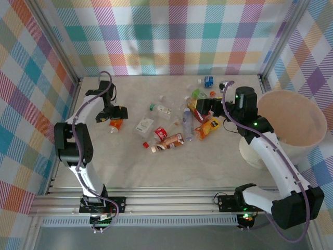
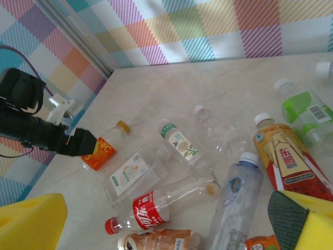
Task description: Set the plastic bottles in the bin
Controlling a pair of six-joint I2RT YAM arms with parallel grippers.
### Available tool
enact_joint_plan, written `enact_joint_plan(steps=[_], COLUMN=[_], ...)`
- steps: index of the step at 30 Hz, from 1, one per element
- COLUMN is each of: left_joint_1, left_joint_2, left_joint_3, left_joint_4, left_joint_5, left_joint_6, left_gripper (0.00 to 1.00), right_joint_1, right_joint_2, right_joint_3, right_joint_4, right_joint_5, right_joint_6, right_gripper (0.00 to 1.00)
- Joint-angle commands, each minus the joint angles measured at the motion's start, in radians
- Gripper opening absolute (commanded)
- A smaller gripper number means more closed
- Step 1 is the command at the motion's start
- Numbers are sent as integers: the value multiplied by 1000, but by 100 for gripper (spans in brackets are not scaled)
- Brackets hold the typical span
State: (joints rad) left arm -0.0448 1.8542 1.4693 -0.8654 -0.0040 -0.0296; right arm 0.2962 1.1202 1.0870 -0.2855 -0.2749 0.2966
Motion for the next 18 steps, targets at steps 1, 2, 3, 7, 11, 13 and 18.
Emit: enact_joint_plan(steps=[1,2,3,7,11,13,18], left_joint_1=[9,10,10,10,8,8,5], left_joint_2=[39,45,51,83,67,45,58], left_joint_3=[4,-2,-9,-40,-114,-149,-187], left_joint_4=[-29,-16,4,63,125,151,200], left_joint_5=[131,123,107,108,74,68,35], left_joint_6=[145,162,174,227,240,241,206], left_gripper=[98,99,99,93,83,82,77], right_joint_1=[6,6,6,6,5,6,6], right_joint_2=[-21,-22,-26,-43,-52,-55,-50], right_joint_3=[-4,-4,-4,-26,-42,-50,-54], right_joint_4=[-7,-13,-19,-22,-23,-15,-8], right_joint_5=[59,67,74,84,95,100,98], right_joint_6=[3,4,7,16,21,21,21], right_gripper=[100,100,100,100,100,100,100])
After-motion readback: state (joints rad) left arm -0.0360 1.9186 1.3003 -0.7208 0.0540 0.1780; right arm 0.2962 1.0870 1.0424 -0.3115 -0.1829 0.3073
